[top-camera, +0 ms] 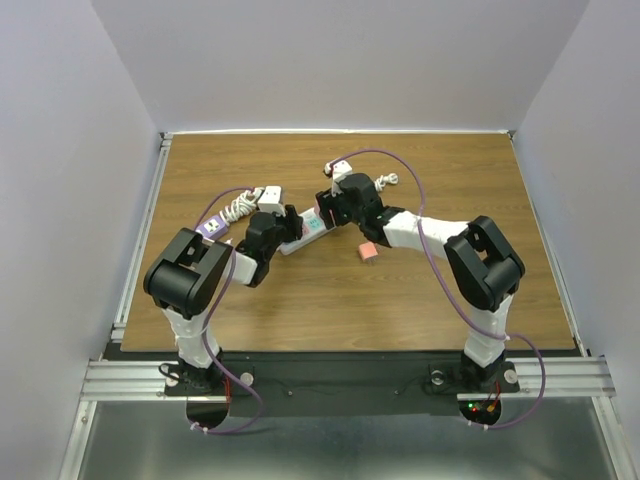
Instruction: Insert the plug
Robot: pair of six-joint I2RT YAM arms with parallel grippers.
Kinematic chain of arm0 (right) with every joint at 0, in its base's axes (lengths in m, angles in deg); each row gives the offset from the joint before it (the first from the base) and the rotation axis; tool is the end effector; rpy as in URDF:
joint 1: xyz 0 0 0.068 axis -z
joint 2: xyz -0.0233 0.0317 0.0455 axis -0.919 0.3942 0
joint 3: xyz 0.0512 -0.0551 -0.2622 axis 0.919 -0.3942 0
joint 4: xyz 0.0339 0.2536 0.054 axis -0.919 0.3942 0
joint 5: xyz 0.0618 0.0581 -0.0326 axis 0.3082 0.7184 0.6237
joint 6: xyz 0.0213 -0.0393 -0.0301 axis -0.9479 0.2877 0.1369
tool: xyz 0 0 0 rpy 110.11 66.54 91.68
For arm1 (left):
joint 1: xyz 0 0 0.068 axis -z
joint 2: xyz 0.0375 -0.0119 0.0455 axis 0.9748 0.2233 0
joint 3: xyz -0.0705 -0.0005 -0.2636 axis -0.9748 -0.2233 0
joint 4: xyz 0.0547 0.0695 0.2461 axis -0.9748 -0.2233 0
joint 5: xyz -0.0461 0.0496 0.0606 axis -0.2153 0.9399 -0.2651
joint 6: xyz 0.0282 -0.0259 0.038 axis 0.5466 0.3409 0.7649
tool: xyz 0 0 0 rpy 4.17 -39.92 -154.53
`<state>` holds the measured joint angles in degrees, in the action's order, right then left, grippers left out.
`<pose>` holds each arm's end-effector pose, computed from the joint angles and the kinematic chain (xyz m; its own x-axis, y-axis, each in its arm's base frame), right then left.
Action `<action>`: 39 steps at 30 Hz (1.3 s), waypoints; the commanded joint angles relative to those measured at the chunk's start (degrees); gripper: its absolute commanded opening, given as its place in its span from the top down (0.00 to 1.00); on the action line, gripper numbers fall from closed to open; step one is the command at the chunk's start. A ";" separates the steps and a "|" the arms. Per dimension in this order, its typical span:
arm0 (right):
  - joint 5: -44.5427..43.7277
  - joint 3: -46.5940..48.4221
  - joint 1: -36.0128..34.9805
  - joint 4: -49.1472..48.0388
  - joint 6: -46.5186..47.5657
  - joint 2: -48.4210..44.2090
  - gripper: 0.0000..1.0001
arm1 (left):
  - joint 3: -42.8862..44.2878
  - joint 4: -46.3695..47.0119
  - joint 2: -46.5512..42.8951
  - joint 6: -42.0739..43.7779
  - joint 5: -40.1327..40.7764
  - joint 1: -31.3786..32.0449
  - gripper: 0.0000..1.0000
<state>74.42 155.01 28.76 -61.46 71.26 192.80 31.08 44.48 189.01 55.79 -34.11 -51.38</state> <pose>0.3427 0.2637 0.2032 -0.3845 -0.2589 -0.8861 -0.5340 0.8454 -0.0153 0.2971 -0.1407 0.1489 -0.2201 -0.1785 -0.9590 0.3350 0.9095 -0.2462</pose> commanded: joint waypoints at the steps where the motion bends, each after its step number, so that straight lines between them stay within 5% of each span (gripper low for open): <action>1: 2.06 3.05 1.54 4.23 3.21 2.71 0.99 | 1.72 -2.27 2.17 -0.95 -1.20 0.04 0.43; 8: 4.27 6.40 3.39 6.95 3.91 6.40 0.99 | 2.34 -4.56 2.53 0.37 -2.52 0.13 0.56; 18: 7.61 8.51 6.20 9.51 4.70 10.80 0.99 | 3.75 -6.85 2.88 1.69 -3.14 0.13 0.56; 39: 6.20 -6.08 6.20 4.15 1.98 5.71 0.99 | 4.89 -8.52 3.15 2.31 -7.79 -0.40 0.58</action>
<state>83.94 153.72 33.88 -69.06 74.19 196.36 35.33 39.83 190.78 58.26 -38.42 -52.39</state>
